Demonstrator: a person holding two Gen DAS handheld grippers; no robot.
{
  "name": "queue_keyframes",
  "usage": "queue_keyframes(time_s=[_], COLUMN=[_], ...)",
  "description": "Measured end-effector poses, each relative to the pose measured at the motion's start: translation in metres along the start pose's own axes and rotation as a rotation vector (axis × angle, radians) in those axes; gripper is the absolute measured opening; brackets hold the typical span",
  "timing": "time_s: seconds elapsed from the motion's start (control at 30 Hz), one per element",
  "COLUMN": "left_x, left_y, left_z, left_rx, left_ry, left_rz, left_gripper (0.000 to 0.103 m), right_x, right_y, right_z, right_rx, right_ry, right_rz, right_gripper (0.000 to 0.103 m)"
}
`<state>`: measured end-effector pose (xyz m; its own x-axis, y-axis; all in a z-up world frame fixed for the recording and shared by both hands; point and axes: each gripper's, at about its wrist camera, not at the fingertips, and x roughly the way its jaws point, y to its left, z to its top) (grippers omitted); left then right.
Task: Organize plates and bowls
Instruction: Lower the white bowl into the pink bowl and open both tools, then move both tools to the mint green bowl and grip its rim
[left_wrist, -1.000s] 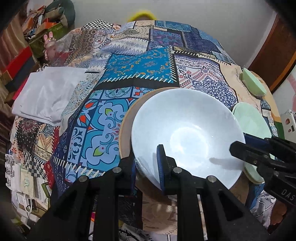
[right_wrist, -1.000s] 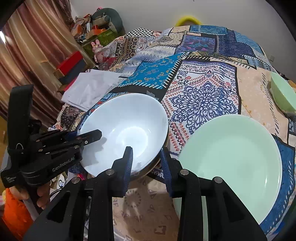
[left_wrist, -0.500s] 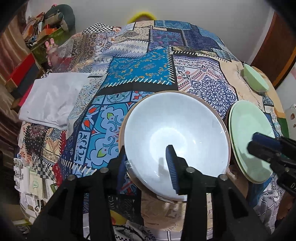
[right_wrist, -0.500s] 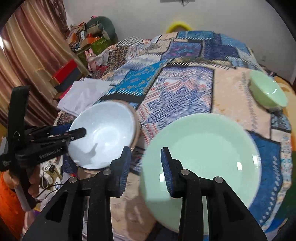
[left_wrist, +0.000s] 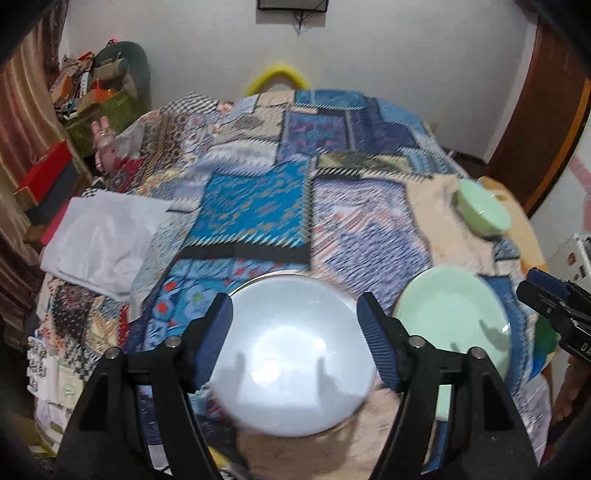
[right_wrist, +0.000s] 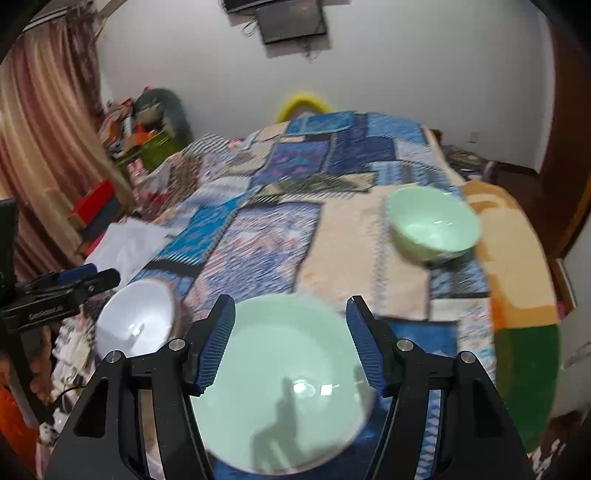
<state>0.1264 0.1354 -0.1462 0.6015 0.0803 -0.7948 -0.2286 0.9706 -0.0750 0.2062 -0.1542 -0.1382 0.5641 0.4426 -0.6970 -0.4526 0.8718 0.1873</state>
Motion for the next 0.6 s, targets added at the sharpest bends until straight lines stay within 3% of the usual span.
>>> queue_keyframes(time_s=[0.23,0.6], left_x=[0.012,0.059], left_y=[-0.057,-0.134], left_z=[0.026,0.072], left_rx=[0.052,0.128], left_ry=[-0.016,0.018], left_rz=[-0.081,-0.160], left_gripper=[0.081,0.082], right_x=[-0.005,0.026], right_y=[-0.051,-0.125], right_z=[0.015,0.033], right_rx=[0.046,0.151], right_ry=[-0.038,-0.045], right_rz=[-0.097,-0.199], right_gripper=[0.066,0.066])
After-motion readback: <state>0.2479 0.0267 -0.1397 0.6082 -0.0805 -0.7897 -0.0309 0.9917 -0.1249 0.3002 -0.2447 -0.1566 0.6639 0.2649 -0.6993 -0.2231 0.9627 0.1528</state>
